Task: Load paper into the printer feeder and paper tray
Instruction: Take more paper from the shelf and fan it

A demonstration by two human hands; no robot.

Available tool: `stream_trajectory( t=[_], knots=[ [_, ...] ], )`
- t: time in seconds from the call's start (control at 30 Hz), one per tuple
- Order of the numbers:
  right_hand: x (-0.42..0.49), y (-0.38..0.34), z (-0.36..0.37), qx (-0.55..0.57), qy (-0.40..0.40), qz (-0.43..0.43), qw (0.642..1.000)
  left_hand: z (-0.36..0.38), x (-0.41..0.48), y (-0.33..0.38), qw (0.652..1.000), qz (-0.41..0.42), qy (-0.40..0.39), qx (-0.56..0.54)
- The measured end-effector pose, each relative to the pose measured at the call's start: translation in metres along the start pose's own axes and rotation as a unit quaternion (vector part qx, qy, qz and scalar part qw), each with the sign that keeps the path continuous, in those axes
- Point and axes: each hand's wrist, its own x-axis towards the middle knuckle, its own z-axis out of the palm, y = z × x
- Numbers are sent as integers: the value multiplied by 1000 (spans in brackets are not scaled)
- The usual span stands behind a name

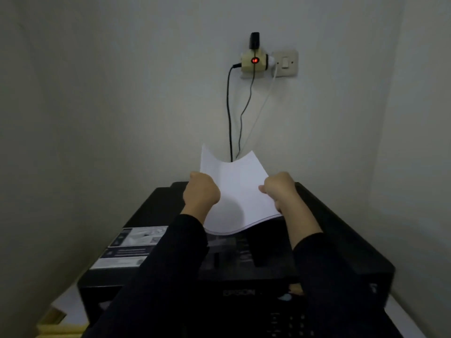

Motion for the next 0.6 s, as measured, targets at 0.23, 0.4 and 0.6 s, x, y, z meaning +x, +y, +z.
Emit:
stream_trajectory(
  t=[0.23, 0.4, 0.6],
  knots=[
    [-17, -11, 74, 79, 5, -121, 990, -37, 41, -66, 984, 49, 116, -127],
    [-25, -20, 112, 90, 13, -166, 982, -53, 61, -96, 946, 109, 174, -251],
    [-33, -14, 135, 104, -9, -173, 979, -39, 66, -130, 939, 99, 135, -300]
  ],
)
